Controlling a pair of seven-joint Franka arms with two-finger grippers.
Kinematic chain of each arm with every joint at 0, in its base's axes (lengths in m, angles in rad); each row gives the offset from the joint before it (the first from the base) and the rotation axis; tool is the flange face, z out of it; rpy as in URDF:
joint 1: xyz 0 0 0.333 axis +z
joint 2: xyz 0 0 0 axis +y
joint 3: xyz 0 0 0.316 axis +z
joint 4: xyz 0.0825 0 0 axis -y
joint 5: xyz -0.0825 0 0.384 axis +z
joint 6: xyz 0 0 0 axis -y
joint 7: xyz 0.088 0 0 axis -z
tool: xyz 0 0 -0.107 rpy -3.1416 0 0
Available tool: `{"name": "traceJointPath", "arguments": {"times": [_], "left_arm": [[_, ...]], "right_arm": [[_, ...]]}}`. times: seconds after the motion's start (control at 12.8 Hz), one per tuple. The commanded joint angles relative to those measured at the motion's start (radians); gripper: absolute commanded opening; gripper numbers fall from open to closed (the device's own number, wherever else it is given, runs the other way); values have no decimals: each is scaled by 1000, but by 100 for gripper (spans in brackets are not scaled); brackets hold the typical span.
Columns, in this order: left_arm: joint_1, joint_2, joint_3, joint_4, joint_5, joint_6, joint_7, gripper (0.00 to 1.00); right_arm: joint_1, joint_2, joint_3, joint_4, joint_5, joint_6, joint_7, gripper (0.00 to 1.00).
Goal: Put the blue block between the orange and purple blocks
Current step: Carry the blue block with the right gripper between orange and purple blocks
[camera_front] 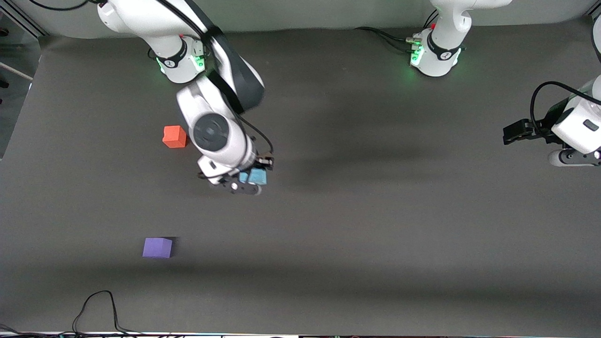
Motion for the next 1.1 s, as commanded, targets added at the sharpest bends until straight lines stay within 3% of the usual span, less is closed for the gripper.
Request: {"name": "traceJointPath", "arguments": {"times": [0.0,0.08,0.23,0.7,0.86,1.02], "left_arm": [[-2,8,6,19,-2,1,13,100],[-2,8,6,19,-2,10,13,100],[-4,8,6,19,-2,13,13,100],[1,8,6,12,-2,27,13,100],[1,8,6,11,-2,35,13,100],[1,8,6,11,-2,35,13,100]], "right_arm": [[-41,-118,6,-31,-16,-132,-70,24],[-67,-147,0,-39,-19,-183,-105,26],[-68,-196,-70,-80,-36,-217,-171,28],[-65,-313,-354,-276,-103,-203,-525,27],[-62,-316,-433,-353,-105,-128,-625,28],[-65,-305,-460,-462,-106,34,-670,28]]}}
